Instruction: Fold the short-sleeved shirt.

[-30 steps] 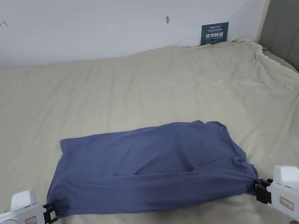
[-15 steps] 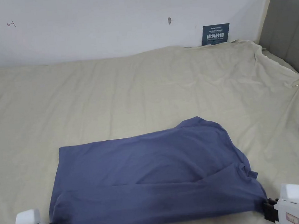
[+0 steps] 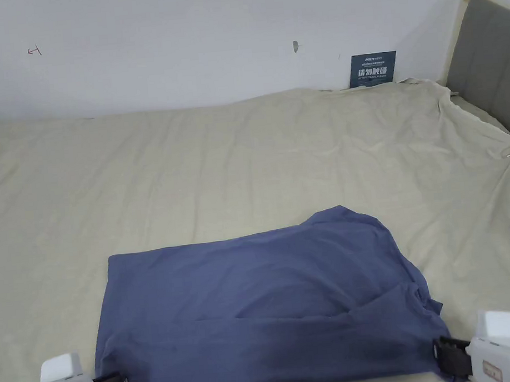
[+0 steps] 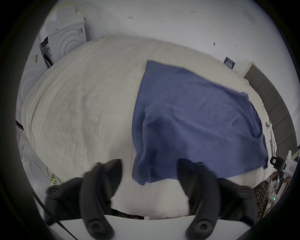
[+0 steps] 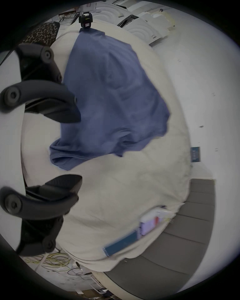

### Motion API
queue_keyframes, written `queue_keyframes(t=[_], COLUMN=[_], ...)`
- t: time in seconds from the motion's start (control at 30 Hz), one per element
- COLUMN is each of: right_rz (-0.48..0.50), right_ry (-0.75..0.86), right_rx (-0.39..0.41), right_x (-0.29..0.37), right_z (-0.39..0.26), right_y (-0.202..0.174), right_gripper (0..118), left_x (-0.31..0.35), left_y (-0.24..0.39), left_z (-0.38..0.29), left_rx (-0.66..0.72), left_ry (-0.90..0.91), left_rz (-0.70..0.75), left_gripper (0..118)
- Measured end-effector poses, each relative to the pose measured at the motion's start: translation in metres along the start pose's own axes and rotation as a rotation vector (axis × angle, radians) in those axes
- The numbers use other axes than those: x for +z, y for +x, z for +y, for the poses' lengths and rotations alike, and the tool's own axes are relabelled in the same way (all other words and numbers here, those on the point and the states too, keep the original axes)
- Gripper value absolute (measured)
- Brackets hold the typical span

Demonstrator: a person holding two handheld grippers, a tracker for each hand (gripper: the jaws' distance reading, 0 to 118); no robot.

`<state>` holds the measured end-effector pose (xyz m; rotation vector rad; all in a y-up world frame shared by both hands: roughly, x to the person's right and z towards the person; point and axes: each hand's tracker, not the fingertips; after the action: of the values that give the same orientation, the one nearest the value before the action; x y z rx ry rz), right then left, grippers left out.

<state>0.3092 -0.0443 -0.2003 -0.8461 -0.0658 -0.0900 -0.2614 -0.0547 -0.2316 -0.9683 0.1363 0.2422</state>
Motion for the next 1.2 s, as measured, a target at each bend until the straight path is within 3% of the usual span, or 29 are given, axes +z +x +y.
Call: queue_keyframes(t=[0.07,0.43,0.53,0.67,0.7,1.2], right_rz=[0.008,0.082,0.097,0.098,0.097,0.138], right_ry=[0.071,0.497,0.566,0.607,0.623,0.621], right_rx=[-0.007,0.031,0.016,0.034,0.041,0.058], right_x=[0.025,0.126,0.142,0.148,0.149,0.126], right_z=[0.019,0.088,0.089,0.091,0.090,0.106], right_y=[-0.005,-0.031,-0.044,-0.054,-0.056,-0.066], right_gripper=[72,71,59,2,1,0], left_x=[0.025,0.128,0.141,0.152,0.155,0.127], left_y=[0.008,0.075,0.089,0.099,0.099,0.090], left_z=[0.009,0.048,0.047,0.042,0.041,0.075], left_rx=[0.004,-0.151,-0.181,-0.189,-0.191,-0.188], left_ry=[0.104,0.574,0.656,0.730,0.738,0.653], left_rz=[-0.010,0.077,0.077,0.005,-0.022,-0.074], left_gripper=[95,92,70,5,1,0])
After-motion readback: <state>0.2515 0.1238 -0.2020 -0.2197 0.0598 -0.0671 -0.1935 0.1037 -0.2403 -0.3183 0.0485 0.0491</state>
